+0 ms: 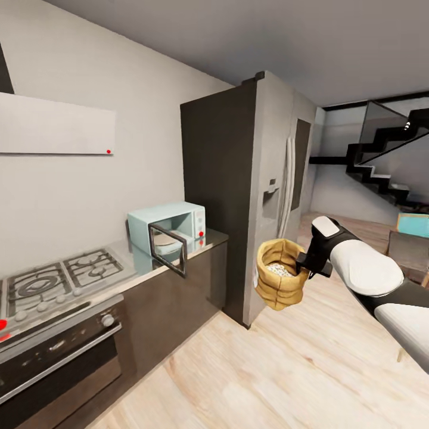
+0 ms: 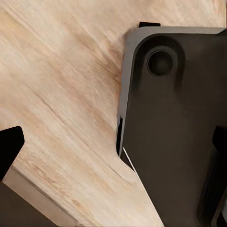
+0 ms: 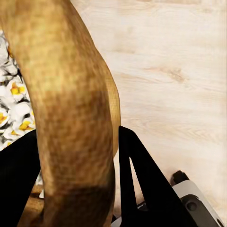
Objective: In the kitchen, take the popcorn bag from the countertop, put it into the microwave, and heat it until the popcorn is cooked so the cooked popcorn ends up inside the bag.
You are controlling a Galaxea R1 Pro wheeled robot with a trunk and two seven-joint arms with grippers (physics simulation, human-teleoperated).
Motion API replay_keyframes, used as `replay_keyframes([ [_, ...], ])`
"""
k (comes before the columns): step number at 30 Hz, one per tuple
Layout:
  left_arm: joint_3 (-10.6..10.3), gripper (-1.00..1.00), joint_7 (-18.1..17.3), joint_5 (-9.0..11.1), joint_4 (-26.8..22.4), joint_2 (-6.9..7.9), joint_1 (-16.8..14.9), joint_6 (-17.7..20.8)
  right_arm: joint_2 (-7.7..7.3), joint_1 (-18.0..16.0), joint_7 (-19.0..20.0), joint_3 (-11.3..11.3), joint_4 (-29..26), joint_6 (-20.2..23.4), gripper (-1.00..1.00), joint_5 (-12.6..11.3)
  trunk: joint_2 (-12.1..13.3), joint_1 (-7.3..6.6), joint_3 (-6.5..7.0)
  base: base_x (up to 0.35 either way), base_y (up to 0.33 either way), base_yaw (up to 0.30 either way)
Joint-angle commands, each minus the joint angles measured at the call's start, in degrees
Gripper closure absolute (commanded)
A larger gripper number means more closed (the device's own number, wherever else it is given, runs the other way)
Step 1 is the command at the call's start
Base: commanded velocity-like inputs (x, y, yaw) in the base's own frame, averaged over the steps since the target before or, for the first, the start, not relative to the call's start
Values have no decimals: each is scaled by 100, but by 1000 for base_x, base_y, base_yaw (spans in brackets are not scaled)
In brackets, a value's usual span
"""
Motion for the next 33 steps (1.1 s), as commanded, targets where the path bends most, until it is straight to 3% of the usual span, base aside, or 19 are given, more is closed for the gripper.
replay_keyframes([
  [1, 38, -100, 9, 3, -9, -1, -2, 24, -1, -4, -45, 8, -4, 15, 100, -61, -6, 3, -10, 254, -243, -9],
  [7, 38, -100, 9, 9, -9, -1, -2, 30, -1, -4, -45, 9, -4, 15, 100, -61, -6, 3, -10, 254, -242, 99],
  [33, 38, -100, 9, 8, -9, -1, -2, 29, -1, -4, -91, 10, -2, 23, 100, -43, -6, 3, -46, 254, -243, 233],
])
